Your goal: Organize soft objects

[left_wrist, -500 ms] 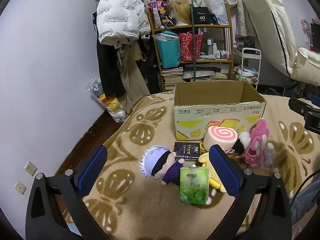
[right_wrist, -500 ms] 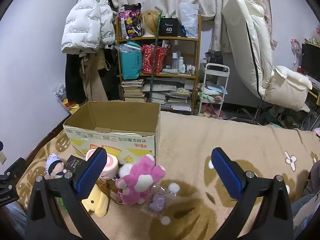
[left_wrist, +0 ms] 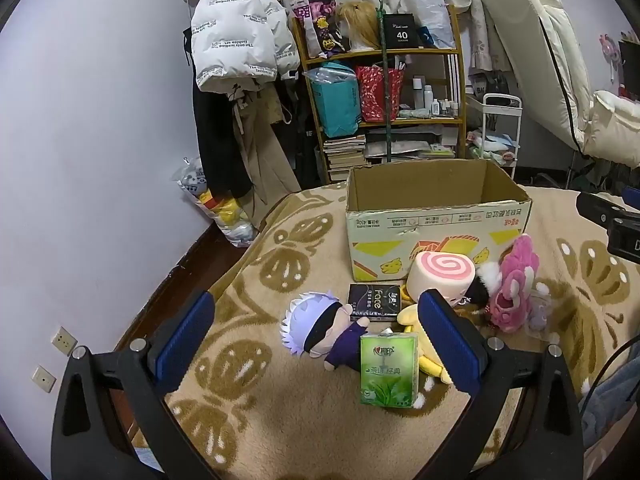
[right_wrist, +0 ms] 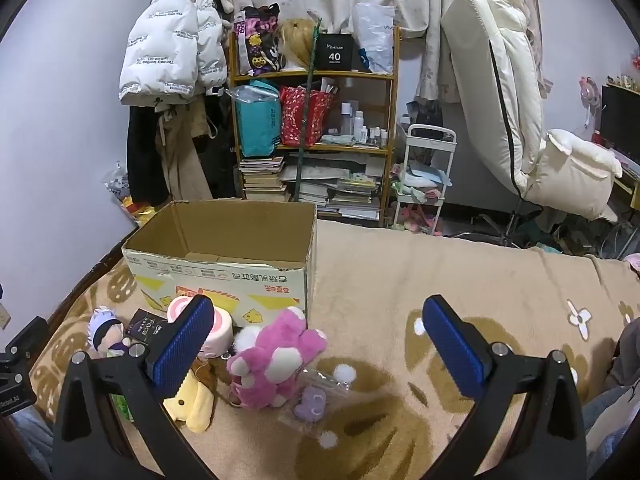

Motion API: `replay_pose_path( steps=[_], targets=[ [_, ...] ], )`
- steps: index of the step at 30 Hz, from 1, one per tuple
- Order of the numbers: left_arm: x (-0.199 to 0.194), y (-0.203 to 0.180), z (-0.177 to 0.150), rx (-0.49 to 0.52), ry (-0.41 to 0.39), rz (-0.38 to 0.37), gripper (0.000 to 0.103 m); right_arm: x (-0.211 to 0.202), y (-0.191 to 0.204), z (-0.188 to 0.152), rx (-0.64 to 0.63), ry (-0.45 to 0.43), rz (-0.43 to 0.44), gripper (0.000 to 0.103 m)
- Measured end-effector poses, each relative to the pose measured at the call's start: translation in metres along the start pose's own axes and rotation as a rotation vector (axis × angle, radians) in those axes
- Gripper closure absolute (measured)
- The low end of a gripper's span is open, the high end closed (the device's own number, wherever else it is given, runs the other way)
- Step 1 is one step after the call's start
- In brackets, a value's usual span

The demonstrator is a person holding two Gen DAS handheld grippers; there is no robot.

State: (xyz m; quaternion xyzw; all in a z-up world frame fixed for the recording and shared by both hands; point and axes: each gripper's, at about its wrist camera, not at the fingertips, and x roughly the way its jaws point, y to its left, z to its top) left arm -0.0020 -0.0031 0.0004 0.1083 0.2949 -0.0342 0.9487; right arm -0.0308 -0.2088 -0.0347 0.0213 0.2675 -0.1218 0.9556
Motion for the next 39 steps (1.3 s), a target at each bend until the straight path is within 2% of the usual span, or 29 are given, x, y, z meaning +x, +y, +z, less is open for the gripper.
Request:
replay_pose_path(
  steps=[39],
  targets=[
    [0.0030,0.0048,-0.0046,0.010,0.003,-0.001,0.003,-0.0023,0.0041,0.0001,-0.005,0.006,-0.010,0.000]
  ],
)
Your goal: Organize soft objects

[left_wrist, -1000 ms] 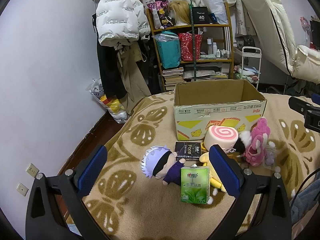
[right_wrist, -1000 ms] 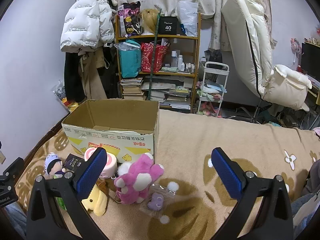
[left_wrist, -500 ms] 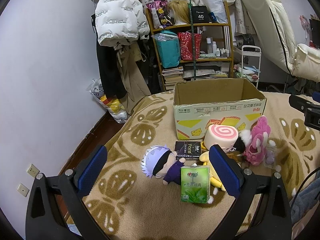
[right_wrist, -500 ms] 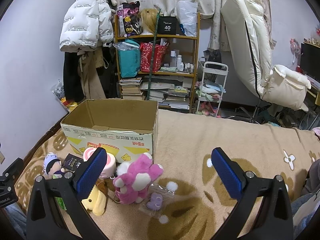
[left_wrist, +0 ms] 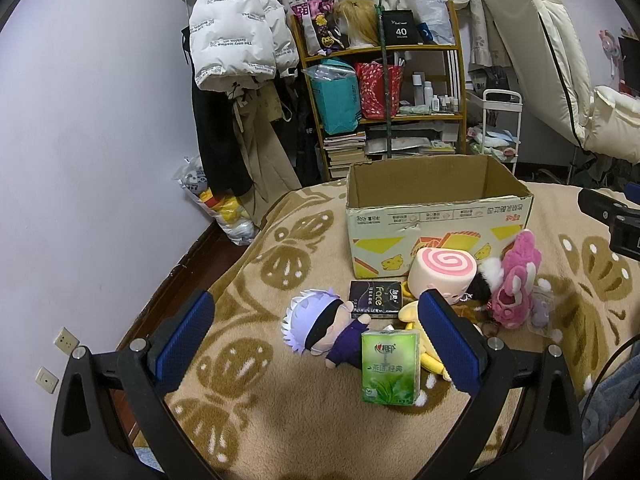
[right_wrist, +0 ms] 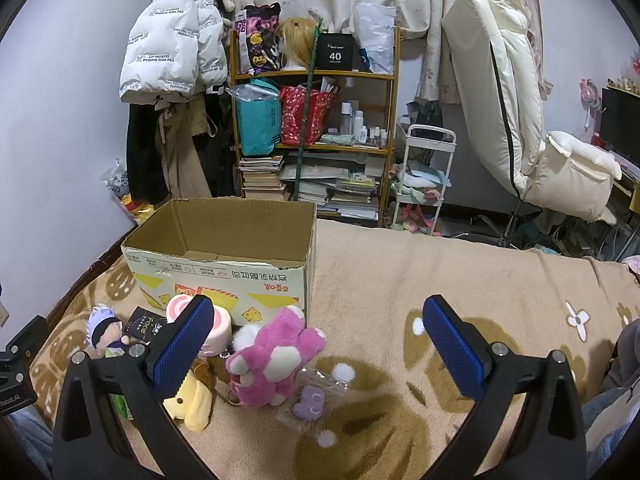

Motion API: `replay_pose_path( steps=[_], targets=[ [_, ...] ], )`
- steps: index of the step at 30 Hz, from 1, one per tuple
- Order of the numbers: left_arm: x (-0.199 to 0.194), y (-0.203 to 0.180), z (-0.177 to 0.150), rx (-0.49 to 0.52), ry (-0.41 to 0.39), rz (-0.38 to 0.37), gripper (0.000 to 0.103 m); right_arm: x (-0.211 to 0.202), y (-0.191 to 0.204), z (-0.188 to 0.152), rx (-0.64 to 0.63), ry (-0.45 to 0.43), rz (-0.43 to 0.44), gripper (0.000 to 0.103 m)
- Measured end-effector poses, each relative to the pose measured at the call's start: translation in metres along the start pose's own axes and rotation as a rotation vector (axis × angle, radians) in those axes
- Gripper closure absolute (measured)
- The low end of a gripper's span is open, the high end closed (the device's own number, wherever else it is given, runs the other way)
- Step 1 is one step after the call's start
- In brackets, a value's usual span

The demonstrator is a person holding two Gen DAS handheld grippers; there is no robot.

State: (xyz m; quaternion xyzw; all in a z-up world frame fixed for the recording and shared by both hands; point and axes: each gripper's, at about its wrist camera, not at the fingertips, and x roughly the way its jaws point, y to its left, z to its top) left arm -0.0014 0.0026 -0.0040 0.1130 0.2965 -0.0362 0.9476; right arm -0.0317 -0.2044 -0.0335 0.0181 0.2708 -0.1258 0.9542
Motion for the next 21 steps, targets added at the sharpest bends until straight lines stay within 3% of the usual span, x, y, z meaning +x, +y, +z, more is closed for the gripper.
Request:
replay_pose_path(
  steps=[21],
  targets=[
    [0.0002,-0.0007,-0.0008,0.003,0.002,0.004,0.003,0.0003,-0.0003,-0.0002,-0.001,0.001,0.001,0.000]
  ],
)
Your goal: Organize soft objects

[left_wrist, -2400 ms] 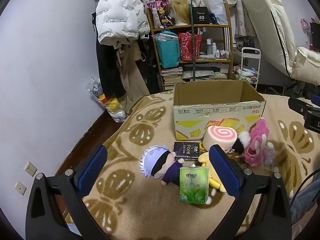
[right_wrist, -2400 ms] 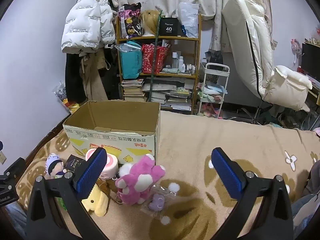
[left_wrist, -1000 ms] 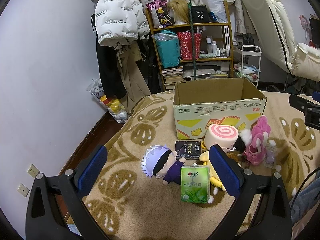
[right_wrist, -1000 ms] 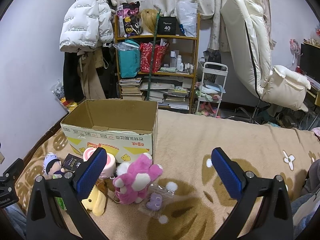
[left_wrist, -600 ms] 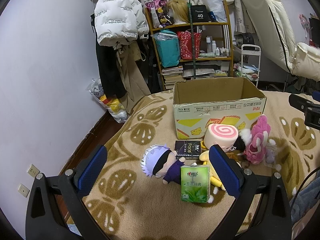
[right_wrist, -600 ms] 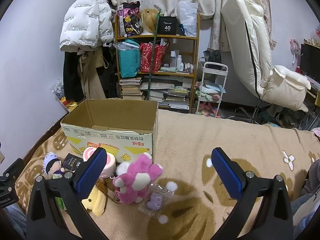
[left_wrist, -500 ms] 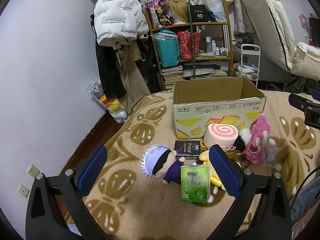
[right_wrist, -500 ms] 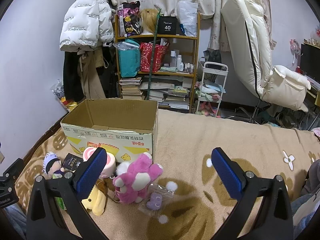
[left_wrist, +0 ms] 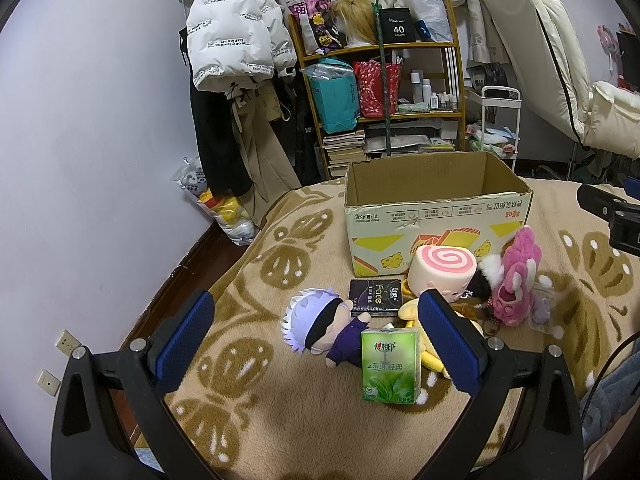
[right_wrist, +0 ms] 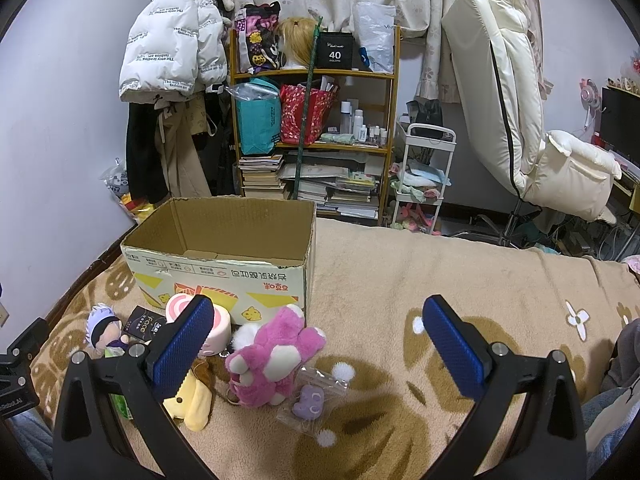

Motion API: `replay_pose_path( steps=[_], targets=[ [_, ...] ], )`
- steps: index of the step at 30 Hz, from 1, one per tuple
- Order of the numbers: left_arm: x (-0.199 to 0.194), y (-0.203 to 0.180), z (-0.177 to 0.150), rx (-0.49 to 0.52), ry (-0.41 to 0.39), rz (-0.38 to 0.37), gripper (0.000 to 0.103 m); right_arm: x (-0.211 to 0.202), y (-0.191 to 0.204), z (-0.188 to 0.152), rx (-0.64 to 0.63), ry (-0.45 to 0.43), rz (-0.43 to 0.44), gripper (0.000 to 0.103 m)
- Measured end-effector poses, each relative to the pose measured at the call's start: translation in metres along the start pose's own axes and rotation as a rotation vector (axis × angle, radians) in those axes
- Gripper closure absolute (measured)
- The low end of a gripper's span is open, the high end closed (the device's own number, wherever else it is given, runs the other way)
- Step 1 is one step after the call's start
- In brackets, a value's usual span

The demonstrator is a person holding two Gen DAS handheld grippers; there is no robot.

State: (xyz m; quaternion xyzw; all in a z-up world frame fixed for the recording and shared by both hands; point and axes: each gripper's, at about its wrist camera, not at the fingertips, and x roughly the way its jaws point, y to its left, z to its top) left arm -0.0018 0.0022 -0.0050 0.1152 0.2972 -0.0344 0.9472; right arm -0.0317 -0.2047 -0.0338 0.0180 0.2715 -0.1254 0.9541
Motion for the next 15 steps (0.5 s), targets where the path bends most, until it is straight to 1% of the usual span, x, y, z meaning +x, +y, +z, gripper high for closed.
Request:
replay_pose_path(
  steps=[15],
  targets=[
    [0.0029,-0.0004,-0.0062,0.010,0.009,-0.001,0.003,0.0012,0.0001,-0.0022,-0.001,0.005,0.000,0.000]
  ],
)
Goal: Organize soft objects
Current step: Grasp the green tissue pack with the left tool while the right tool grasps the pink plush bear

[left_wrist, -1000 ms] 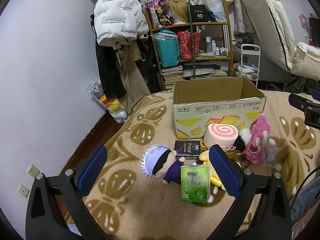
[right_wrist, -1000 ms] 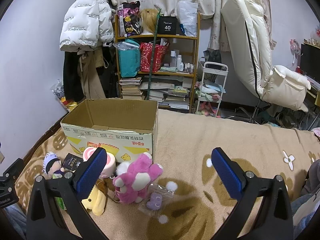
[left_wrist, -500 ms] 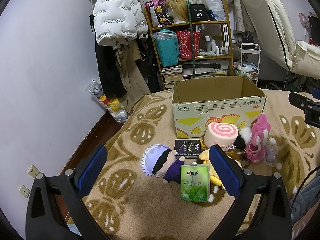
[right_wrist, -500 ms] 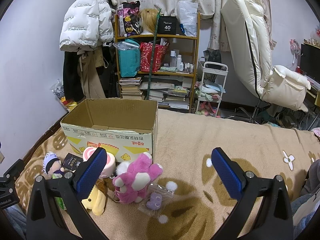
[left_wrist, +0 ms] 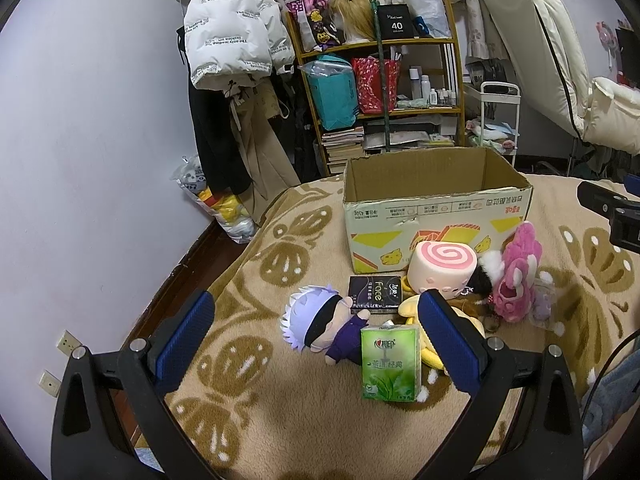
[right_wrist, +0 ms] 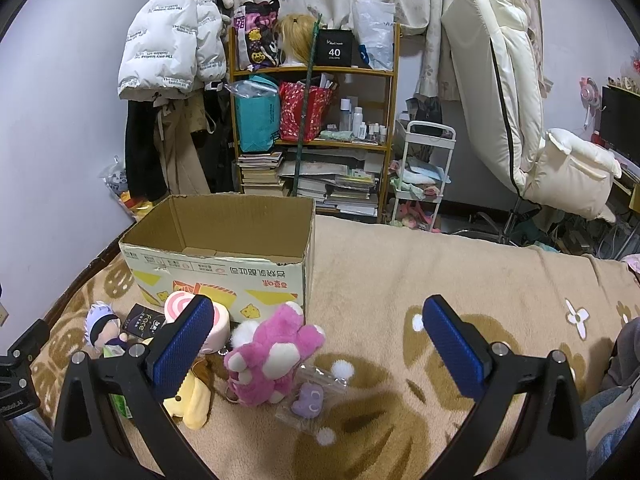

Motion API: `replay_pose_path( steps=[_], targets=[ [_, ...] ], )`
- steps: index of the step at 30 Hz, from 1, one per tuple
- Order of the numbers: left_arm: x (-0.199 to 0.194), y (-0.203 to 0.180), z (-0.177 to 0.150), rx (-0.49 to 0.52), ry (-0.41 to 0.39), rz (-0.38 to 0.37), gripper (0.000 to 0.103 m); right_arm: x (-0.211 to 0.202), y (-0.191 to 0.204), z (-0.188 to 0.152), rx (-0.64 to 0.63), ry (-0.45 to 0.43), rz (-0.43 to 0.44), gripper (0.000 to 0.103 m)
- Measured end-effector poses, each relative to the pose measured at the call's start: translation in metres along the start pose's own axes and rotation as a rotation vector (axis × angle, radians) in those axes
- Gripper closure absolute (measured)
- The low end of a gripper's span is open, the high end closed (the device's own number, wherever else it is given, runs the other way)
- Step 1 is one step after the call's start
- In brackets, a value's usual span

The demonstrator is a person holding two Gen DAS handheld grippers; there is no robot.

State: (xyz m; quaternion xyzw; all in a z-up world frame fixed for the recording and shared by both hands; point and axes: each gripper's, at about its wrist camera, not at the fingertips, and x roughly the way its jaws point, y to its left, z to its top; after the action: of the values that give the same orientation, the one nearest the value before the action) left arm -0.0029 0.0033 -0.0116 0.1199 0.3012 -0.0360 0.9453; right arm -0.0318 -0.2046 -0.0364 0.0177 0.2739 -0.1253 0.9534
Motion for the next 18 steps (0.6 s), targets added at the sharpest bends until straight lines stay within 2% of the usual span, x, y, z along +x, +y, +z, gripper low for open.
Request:
replay_pose_path(
  steps=[14,18],
  targets=[
    [0.012,0.007,0.000,-0.029,0.069,-0.010,0.003,0.002,0.001,-0.002,-0.002,0.009,0.000,0.000],
    [0.019,0.005,0.003,-0.036,0.097,-0.009,0.003,0.008,0.003,-0.007,0.006,0.029,0.071,0.000]
  ],
)
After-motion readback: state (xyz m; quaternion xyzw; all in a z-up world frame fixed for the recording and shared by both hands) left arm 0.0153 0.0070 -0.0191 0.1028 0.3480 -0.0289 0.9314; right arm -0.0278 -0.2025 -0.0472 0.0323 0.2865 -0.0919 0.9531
